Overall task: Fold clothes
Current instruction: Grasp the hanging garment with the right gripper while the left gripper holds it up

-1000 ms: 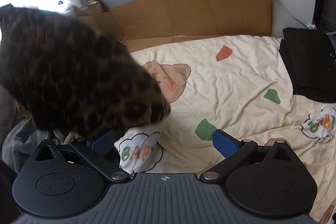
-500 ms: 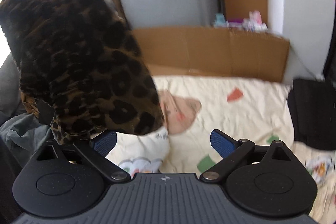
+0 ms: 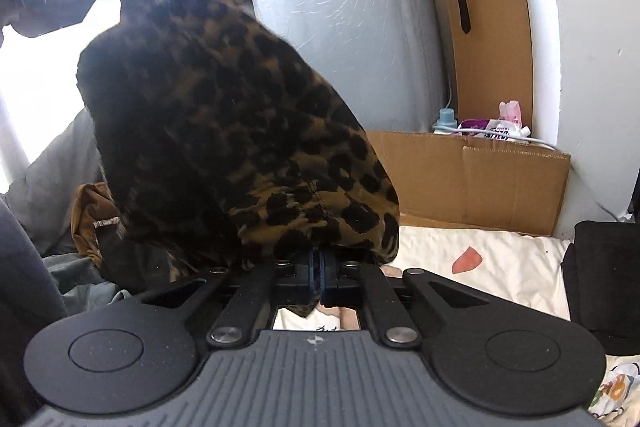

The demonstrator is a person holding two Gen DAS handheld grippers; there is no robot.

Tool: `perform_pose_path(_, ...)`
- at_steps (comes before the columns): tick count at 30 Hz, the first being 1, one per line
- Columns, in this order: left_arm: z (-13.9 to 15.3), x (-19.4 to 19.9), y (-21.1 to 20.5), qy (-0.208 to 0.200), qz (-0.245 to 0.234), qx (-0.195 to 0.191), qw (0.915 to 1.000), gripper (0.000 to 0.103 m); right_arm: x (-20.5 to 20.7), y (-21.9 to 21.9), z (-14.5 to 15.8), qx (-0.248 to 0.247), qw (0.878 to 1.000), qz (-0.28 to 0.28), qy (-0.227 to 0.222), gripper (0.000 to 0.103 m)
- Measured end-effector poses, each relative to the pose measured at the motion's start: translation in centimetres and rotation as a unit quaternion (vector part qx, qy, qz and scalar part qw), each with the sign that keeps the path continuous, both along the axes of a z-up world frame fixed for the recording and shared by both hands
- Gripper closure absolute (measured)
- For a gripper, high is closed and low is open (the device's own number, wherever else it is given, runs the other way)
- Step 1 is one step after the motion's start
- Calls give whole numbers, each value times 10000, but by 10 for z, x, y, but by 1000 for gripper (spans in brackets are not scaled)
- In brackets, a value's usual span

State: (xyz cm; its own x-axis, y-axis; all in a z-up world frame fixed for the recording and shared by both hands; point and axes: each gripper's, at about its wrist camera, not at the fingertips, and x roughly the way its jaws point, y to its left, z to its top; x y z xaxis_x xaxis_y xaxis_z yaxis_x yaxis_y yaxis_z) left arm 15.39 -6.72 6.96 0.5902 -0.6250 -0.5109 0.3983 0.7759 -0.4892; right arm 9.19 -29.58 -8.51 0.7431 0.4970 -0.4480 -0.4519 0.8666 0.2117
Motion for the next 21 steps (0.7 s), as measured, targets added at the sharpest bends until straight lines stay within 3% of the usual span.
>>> perform_pose_path(11,-29,9,-10,292,-133,152,9994,101,-13,-22,28,294,9995,-11,-118,103)
perform_pose_path(17,-14,6,-8,138,-103,50,9998,101,-5,-34,13,155,9991,-281,292,101)
perform_pose_path(19,-3,5,-5,38,-95,20,9999,101,-2,-33,5,77,9988,-320,369,91)
perform_pose_path(21,7,4,-3,-54,-80,12,10000,101,-2,-30,-2,3,9987,-335,396,49)
